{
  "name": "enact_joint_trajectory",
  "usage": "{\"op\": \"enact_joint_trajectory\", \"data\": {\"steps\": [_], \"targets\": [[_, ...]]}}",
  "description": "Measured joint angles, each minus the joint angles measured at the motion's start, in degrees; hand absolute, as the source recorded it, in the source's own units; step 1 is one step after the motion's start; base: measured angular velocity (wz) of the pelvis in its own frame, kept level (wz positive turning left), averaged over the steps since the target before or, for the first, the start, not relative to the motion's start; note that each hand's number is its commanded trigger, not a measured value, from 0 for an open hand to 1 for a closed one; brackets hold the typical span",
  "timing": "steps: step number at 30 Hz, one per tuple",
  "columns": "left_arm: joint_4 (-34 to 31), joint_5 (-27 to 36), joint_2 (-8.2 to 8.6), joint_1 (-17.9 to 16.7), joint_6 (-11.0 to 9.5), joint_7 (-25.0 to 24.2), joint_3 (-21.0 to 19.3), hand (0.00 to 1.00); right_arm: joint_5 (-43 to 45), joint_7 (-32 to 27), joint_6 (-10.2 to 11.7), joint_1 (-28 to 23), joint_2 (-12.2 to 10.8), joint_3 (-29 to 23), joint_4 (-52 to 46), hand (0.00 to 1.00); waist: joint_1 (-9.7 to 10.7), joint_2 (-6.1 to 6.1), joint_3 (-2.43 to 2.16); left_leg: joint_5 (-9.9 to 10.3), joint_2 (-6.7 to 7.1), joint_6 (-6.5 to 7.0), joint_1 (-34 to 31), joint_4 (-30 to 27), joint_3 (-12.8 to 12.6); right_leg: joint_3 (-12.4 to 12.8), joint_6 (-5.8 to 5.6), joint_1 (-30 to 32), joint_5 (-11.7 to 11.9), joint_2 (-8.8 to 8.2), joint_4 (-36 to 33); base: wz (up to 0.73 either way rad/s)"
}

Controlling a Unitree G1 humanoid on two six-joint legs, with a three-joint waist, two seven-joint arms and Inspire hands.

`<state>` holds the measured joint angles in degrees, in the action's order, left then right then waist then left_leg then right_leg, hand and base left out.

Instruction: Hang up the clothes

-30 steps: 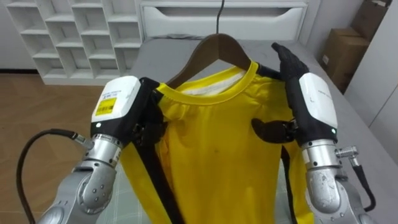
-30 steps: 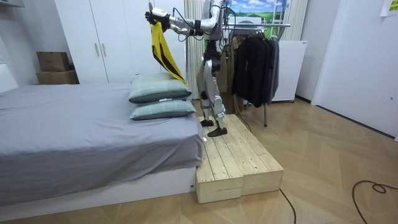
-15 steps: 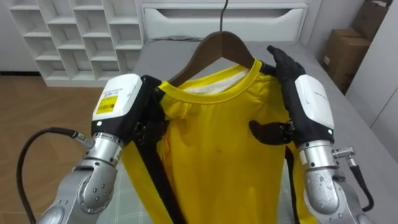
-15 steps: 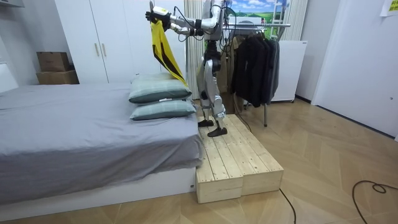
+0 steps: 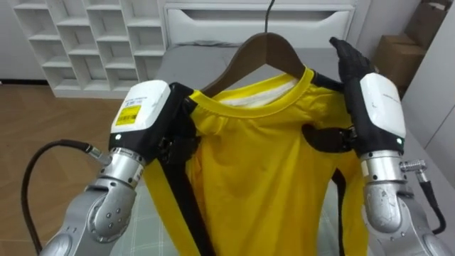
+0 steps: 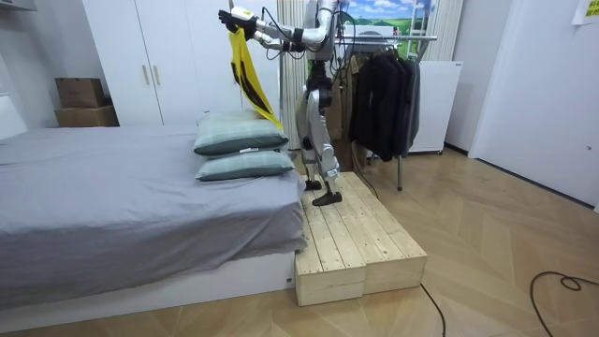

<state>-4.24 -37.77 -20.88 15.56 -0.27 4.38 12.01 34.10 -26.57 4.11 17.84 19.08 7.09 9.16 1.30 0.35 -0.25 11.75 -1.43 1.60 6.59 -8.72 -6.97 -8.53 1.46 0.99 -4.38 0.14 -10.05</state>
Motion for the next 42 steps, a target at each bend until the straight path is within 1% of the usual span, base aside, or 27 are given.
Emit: {"op": "enact_joint_trajectory", "data": {"steps": [3,8,12,17,19,24,29,33,39,42], "targets": [[-1.0,0.0,0.03,0.0,0.0,-0.8,0.0,1.0,0.0,-1.1,0.1,0.0,0.4,0.0,0.0,0.0,0.0,-0.11,-0.06,0.0,0.0,0.0,0.0,0.0,0.0,0.0,0.03,-0.2,0.0,-0.01,0.1,0.0],[-2.0,0.0,0.11,0.0,0.0,-1.3,0.0,1.0,0.3,-2.0,0.1,0.0,0.5,-0.1,0.0,0.0,0.1,-0.16,-0.03,0.0,-0.01,0.0,0.1,0.0,0.0,0.0,0.03,-0.2,0.0,0.01,0.3,0.0],[-4.2,-0.2,0.17,0.0,0.1,-1.6,0.0,1.0,0.2,-2.5,0.3,0.3,0.7,-1.0,0.0,0.0,0.0,-0.27,0.03,0.0,-0.03,0.0,0.1,0.0,0.0,0.0,0.03,-0.3,0.0,-0.01,0.3,0.0],[-4.9,-0.2,1.19,0.0,0.1,-1.6,0.0,1.0,0.0,-3.7,0.7,1.6,0.7,-1.7,1.0,0.0,0.0,-0.6,0.24,0.0,-0.02,0.0,0.1,0.0,0.0,0.0,0.03,-0.4,0.0,-0.02,0.3,0.0],[-4.9,-0.2,1.22,0.0,0.1,-1.6,0.0,1.0,0.0,-4.0,1.2,1.6,0.7,-1.7,1.2,0.0,0.0,-0.75,0.34,0.0,-0.04,0.0,0.1,0.0,0.0,0.0,0.03,-0.4,0.0,0.0,0.4,0.0],[-4.9,-0.2,1.16,0.0,0.1,-1.6,0.0,1.0,0.0,-4.0,1.5,1.6,0.7,-1.6,1.5,0.0,-0.1,-0.83,0.42,0.0,0.0,0.0,0.2,0.0,0.3,-0.2,-0.02,-0.7,0.0,-0.02,0.5,0.01],[-4.9,-0.2,1.16,0.0,0.1,-1.6,0.0,1.0,0.2,-4.1,2.6,1.6,0.7,-1.6,2.7,0.0,-0.1,-1.03,0.59,0.0,0.03,0.0,0.2,0.0,0.8,-0.4,-0.07,-0.8,-0.1,-0.05,0.5,0.03],[-4.9,-1.8,1.27,0.0,0.1,-1.6,0.6,1.0,3.0,-4.1,2.6,1.6,0.7,-1.4,2.9,0.0,-0.2,-1.02,0.61,0.0,0.04,0.0,0.1,0.0,0.9,-0.6,-0.08,-0.6,-0.1,-0.09,0.5,0.0],[-4.8,-2.4,1.4,-0.1,0.1,-1.6,1.2,1.0,5.0,-3.9,2.5,1.6,0.7,-0.7,3.1,0.0,0.0,-1.0,0.63,0.0,0.01,0.0,0.0,0.0,0.9,-0.7,-0.08,-0.5,-0.1,-0.1,0.5,0.0],[-4.8,-2.4,1.37,-0.1,0.2,-1.8,1.4,1.0,7.4,-3.7,2.4,1.6,0.7,-0.3,3.0,0.0,0.0,-1.03,0.64,0.0,0.04,0.0,0.0,0.0,0.9,-0.7,-0.07,-0.4,-0.2,-0.09,0.4,0.0]]}}
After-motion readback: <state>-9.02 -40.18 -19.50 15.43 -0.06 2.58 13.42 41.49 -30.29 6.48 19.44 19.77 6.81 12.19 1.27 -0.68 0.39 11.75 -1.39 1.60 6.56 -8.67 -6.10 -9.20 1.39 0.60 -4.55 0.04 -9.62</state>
